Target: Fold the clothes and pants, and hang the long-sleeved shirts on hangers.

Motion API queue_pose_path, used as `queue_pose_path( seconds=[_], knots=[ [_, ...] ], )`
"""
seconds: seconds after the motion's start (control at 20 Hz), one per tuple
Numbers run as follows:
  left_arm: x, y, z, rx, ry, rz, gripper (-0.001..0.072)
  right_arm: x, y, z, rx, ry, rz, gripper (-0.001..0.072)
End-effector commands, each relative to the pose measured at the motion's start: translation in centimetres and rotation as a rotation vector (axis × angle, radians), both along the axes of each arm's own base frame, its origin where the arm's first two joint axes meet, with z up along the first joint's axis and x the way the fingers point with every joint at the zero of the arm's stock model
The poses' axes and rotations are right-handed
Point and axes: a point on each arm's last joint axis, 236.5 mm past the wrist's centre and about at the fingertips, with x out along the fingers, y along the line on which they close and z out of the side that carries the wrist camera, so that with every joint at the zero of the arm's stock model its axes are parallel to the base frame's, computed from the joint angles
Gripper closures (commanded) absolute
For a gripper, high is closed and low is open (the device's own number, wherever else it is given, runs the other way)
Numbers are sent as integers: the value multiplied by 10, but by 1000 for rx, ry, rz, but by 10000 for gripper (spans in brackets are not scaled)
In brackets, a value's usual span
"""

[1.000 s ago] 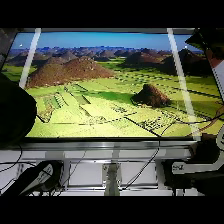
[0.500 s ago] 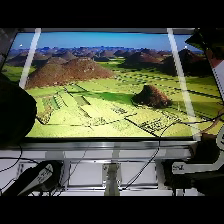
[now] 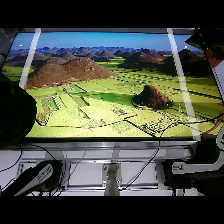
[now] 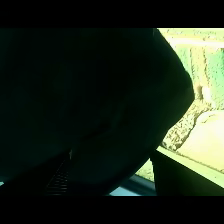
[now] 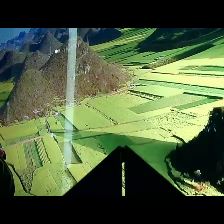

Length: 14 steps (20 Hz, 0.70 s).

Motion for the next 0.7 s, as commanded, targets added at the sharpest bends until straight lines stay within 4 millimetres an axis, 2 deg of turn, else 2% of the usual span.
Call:
queue_pose_path(
  seconds=[0.0,0.2,0.35,0.45,0.65],
  knots=[
    [-11,16,-45,67,169,-49,153,0,0,0,0,0,1,684],
    [-4,40,-59,156,233,-34,157,0,0,0,0,0,1,684],
    [-2,57,-56,227,240,5,158,1,0,1,1,-4,-2,685],
    [3,65,-49,272,223,-5,158,4,-1,3,3,-21,-12,684],
    [18,66,-45,292,168,-37,158,9,-3,7,5,-41,-24,684]
  ],
)
